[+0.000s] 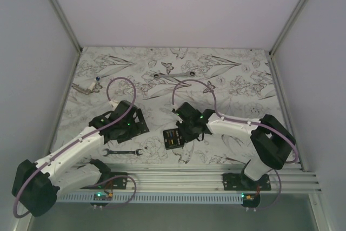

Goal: Snap on the fuse box
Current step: Install the fuse at the fuse box base, then pick up the fuse from the center of the board.

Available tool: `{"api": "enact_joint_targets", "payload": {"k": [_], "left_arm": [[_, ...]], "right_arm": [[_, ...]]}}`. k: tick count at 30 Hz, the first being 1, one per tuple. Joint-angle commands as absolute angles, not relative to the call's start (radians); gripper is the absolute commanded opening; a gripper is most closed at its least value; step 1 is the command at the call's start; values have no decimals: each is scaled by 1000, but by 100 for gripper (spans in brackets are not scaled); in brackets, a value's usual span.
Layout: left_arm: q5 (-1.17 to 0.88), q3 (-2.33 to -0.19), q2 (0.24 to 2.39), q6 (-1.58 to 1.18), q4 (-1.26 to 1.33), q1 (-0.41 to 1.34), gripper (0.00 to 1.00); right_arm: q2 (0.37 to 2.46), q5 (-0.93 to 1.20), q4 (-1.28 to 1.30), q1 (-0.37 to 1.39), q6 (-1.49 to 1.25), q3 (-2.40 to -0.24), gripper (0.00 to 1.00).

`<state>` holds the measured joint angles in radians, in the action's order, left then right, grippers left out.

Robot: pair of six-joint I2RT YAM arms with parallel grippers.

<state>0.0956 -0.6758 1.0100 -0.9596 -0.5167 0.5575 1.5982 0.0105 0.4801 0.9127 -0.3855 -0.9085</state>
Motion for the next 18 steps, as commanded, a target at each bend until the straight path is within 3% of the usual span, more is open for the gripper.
{"api": "enact_joint_targets", "payload": {"k": [1, 7, 18], "left_arm": [[89, -696, 1016, -951, -532, 566, 99], [104, -685, 998, -951, -532, 566, 99], [114, -678, 999, -953, -532, 565, 99]], "right_arm": [[1599, -13, 450, 920, -399, -943, 23], [1580, -131, 438, 848, -346, -989, 29], [1721, -123, 284, 676, -239, -1115, 45]]}}
